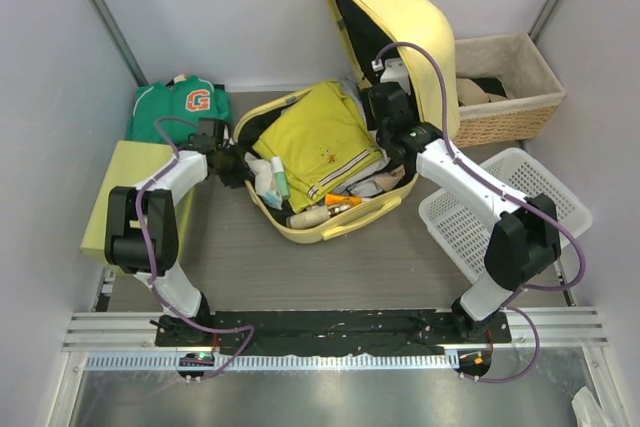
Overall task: Open, take out, and arrange the luggage
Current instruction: Open the luggage at the center of the board.
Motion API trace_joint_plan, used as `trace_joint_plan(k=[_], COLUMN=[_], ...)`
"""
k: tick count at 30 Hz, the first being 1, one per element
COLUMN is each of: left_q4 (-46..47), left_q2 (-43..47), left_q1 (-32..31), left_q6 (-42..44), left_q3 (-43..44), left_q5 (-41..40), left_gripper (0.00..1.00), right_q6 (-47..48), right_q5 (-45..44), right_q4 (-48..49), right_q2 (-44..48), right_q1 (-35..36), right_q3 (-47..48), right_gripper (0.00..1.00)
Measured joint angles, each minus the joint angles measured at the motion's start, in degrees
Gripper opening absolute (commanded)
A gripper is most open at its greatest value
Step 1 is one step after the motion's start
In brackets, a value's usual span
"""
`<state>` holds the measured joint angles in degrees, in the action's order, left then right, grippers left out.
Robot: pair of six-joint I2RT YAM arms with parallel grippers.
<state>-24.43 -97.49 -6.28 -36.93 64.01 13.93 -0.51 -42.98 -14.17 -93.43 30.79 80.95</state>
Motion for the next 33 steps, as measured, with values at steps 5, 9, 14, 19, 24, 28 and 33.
trace_joint_plan(k=[5, 9, 14, 19, 24, 28, 33], left_q4=[-2.75, -6.71, -11.91, -16.11, -19.37, -21.0, -22.56], left_q2=[-0.7, -3.04, -7.56, -13.4, -18.78, -20.96, -21.81], left_q1=[2.1, 3.37, 4.07, 5.66, 7.23, 7.61, 7.58], left_q6=[2.95, 5.97, 9.55, 13.25, 17.27, 18.86, 19.41], left_q3=[1.92, 6.19, 13.79, 22.47, 30.99, 34.53, 36.24], left_q5=[-0.55, -1.57, -4.13, -6.03, -8.57, -8.81, -8.81], left_gripper=[0.0, 0.0, 0.0, 0.0, 0.0, 0.0, 0.21], right_q6=[-2.54, -3.89, -4.63, -5.7, -6.47, -7.28, -7.89], right_q5=[2.27, 3.06, 3.21, 3.34, 4.33, 5.88, 8.66], right_q4=[-1.49, -1.86, -2.56, -3.08, -3.89, -4.31, -4.31], right_q2=[1.51, 2.34, 2.78, 2.93, 3.91, 5.09, 6.54], right_q1=[-1.2, -2.1, -3.48, -4.83, -5.64, -6.16, -7.28], right_q3=[-0.13, -0.13, -0.13, -0.61, -2.56, -3.48, -3.93], right_gripper=[0.99, 0.99, 0.99, 0.99, 0.99, 0.99, 0.99])
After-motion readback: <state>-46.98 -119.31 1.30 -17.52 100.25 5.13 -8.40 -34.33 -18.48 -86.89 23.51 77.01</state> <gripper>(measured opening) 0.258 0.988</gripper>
